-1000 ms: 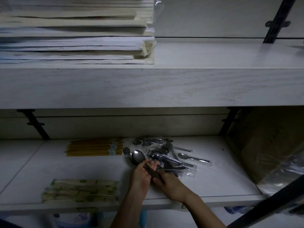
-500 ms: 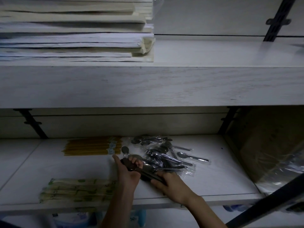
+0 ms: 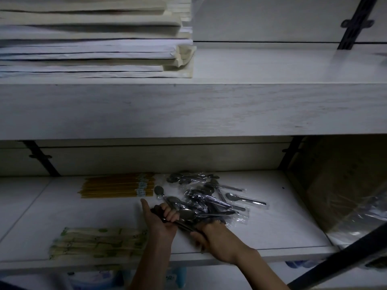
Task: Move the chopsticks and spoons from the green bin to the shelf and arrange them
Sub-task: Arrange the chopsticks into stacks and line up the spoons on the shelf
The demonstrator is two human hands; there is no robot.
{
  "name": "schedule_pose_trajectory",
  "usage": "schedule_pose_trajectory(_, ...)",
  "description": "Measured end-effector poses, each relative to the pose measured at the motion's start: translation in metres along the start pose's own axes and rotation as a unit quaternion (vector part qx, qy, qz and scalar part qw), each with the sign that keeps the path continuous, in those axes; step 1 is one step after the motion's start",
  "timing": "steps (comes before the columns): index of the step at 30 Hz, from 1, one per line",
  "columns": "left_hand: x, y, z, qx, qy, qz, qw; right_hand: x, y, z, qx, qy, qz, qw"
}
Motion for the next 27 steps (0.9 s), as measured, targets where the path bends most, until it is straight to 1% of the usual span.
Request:
schedule_pose_trajectory(3, 0.000, -0.001, 0.004, -0.021, 0.010, -0.004, 1.000, 0.000, -0.002, -0.001, 0.052, -0.072, -0.018, 0.996)
schedule_pose_trajectory(5, 0.001, -0.002, 0.006, -0.032, 0.021, -0.008, 0.999, -0.002, -0.005, -0.003, 0.083, -0.099, -0.038, 0.991)
schedule_pose_trajectory(9, 0.001, -0.005, 0.011, -0.038, 0.018, -0.006, 0.999, -0.005, -0.006, -0.005, 0.120, -0.162, -0.085, 0.976)
schedule_pose_trajectory(11, 0.000, -0.007, 0.014, -0.035, 0.015, -0.002, 0.999, -0.003, -0.006, -0.002, 0.111, -0.168, -0.073, 0.977)
schedule_pose_trajectory(12, -0.001, -0.006, 0.014, -0.030, 0.009, -0.001, 1.000, -0.005, -0.008, 0.000, 0.076, -0.164, -0.062, 0.982)
schedule_pose_trajectory(14, -0.005, -0.003, 0.012, -0.017, -0.003, -0.004, 1.000, -0.015, -0.015, 0.007, -0.057, -0.121, -0.051, 0.990)
schedule_pose_trajectory(15, -0.007, -0.001, 0.012, -0.012, -0.010, -0.003, 1.000, -0.022, -0.019, 0.011, -0.121, -0.071, -0.053, 0.989)
schedule_pose_trajectory(16, -0.009, 0.001, 0.010, -0.009, -0.016, 0.001, 1.000, -0.027, -0.023, 0.015, -0.157, -0.005, -0.064, 0.985)
schedule_pose_trajectory(17, -0.010, 0.001, 0.011, -0.005, -0.019, 0.006, 1.000, -0.032, -0.026, 0.017, -0.153, 0.062, -0.085, 0.983)
schedule_pose_trajectory(18, -0.010, 0.001, 0.011, 0.000, -0.018, 0.012, 1.000, -0.035, -0.029, 0.018, -0.126, 0.118, -0.106, 0.979)
schedule_pose_trajectory(20, -0.010, -0.001, 0.012, 0.000, -0.011, 0.019, 1.000, -0.038, -0.032, 0.020, -0.083, 0.183, -0.124, 0.972)
schedule_pose_trajectory(22, -0.009, -0.002, 0.012, -0.004, 0.008, 0.016, 1.000, -0.037, -0.035, 0.023, -0.085, 0.211, -0.116, 0.967)
schedule_pose_trajectory(24, -0.008, -0.004, 0.013, -0.013, 0.021, 0.007, 1.000, -0.037, -0.037, 0.026, -0.071, 0.226, -0.108, 0.965)
schedule_pose_trajectory(27, -0.007, -0.006, 0.014, -0.005, 0.005, 0.005, 1.000, -0.039, -0.041, 0.027, -0.048, 0.235, -0.105, 0.965)
Point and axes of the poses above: each hand's wrist, its own y-axis away from the middle knuckle, its own z-axis out of the back of the hand, x = y × z, the point moved 1 cm from there along -y, towards the middle knuckle, and after that the axes turned 11 degrees about -z, right-handed, at the moved point
